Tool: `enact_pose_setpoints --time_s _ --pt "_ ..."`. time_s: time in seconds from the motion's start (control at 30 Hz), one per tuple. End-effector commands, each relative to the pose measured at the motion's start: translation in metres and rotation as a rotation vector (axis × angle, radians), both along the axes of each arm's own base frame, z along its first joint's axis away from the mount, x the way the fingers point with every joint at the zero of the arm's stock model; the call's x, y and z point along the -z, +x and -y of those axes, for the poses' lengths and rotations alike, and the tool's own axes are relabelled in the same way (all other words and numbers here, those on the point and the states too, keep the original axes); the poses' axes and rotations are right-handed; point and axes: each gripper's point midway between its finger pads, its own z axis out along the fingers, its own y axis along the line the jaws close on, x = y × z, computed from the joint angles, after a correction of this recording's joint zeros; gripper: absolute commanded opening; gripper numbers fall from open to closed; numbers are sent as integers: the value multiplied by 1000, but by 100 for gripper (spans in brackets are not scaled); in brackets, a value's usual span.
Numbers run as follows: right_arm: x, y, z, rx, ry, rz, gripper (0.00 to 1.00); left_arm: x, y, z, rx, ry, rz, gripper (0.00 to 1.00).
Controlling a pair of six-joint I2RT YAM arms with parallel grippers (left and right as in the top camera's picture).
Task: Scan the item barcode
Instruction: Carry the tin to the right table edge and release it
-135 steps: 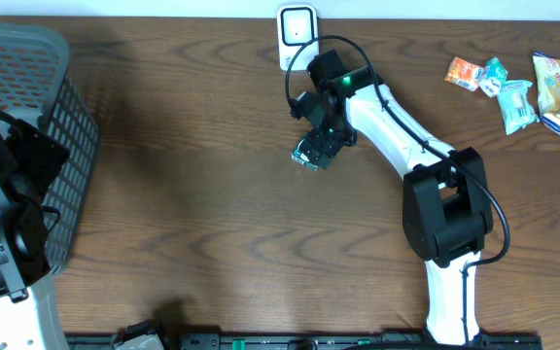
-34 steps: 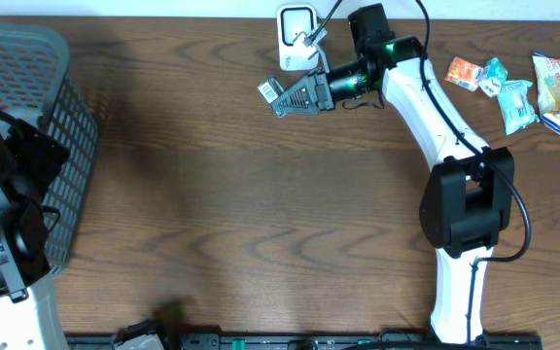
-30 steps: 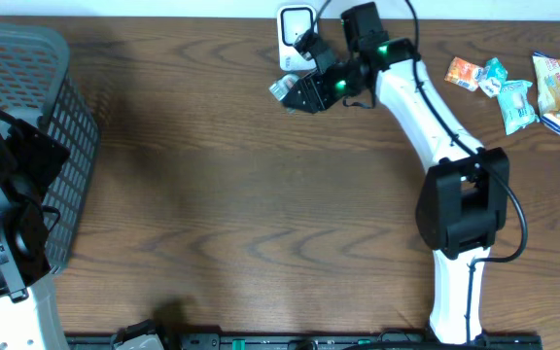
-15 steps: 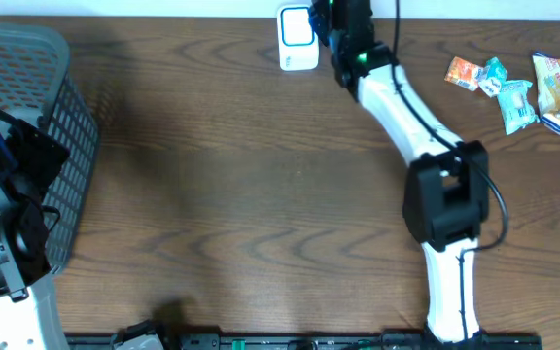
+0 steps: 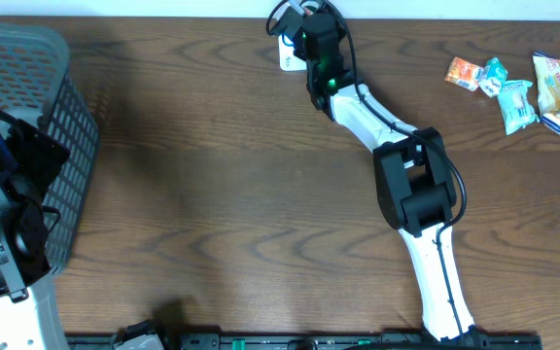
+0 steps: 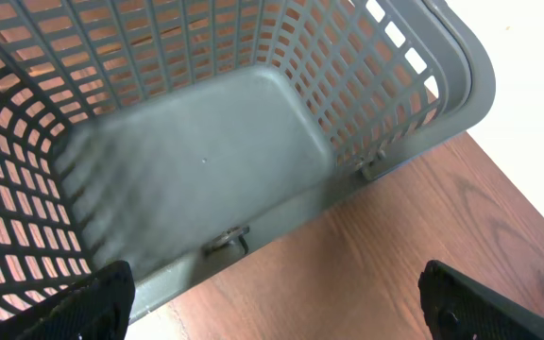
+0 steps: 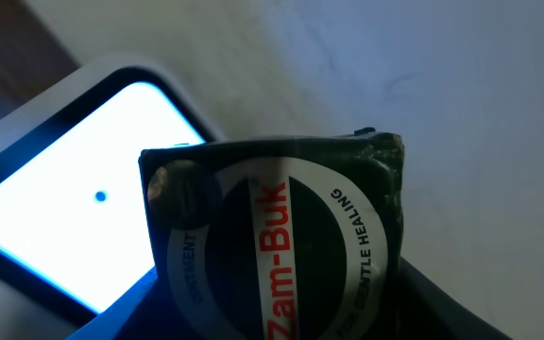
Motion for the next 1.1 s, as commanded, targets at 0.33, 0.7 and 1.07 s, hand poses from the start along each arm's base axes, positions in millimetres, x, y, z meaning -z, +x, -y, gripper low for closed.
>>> enact_pose_setpoints --time_s 0.33,0.7,1.07 --pt "-60 -2 17 121 -4 119 48 0 -1 -1 -13 -2 0 95" --pt "-99 -14 183 539 14 59 47 0 -1 -1 -13 -2 0 95" --pt "15 -111 379 996 230 -425 90 0 -1 -1 -13 -2 0 95"
